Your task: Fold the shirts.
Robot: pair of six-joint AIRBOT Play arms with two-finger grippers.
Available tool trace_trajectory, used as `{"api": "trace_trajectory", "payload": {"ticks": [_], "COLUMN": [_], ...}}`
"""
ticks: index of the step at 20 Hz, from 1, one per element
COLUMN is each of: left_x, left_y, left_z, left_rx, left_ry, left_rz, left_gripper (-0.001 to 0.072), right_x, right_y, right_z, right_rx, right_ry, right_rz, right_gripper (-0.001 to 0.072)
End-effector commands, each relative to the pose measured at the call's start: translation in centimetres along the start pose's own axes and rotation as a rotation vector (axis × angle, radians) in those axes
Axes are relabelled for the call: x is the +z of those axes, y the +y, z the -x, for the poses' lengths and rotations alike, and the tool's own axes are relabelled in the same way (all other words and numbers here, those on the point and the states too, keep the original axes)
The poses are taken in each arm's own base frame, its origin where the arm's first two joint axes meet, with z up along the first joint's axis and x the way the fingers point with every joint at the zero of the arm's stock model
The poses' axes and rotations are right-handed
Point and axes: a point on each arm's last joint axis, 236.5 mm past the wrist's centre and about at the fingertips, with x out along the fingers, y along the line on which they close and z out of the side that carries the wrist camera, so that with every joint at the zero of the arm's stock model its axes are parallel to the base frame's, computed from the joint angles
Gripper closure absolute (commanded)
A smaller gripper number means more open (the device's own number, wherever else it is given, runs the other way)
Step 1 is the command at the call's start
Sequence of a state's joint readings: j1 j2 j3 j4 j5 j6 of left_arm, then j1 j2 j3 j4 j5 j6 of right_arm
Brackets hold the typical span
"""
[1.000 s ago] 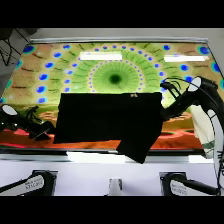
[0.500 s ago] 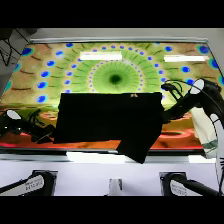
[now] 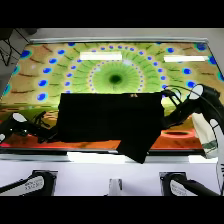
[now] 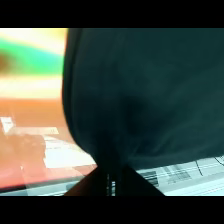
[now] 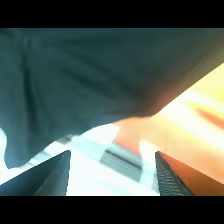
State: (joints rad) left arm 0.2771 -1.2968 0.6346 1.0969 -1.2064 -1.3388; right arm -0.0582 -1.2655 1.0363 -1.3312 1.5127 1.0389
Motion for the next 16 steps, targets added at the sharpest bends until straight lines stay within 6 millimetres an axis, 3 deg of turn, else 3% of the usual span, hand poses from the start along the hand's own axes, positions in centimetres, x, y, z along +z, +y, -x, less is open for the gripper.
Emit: {"api": "trace_trajectory", "payload": {"ticks": [1,3,6,11,16], "left_x": [1.1,1.2,1.2,1.2,1.3], "left_y": [0.4,0.3,0.0,-0.1,-0.1], "left_z": [0.1,0.4,0.9,1.1,1.1], "left_rx": [0.023,0.023,0.022,0.022,0.023], "left_ry": [-0.054,-0.065,-0.079,-0.087,-0.088], "left_rz": [-0.021,-0.026,-0.036,-0.038,-0.039], "left_gripper": [0.0672,0.0672,0.0672,0.0672,0.0672], "right_x": [-3.4,-3.7,-4.2,-3.8,-2.9], "right_y": [2.0,3.7,3.7,3.6,4.2], "right_z": [-3.3,-5.8,-8.7,-9.7,-10.6], "right_rx": [0.071,0.150,0.160,0.158,0.198], "right_ry": [0.055,0.035,0.012,-0.025,-0.069], "right_rz": [-0.058,-0.105,-0.175,-0.223,-0.292], "right_gripper": [0.0163,0.0165,0.0178,0.0183,0.0240]}}
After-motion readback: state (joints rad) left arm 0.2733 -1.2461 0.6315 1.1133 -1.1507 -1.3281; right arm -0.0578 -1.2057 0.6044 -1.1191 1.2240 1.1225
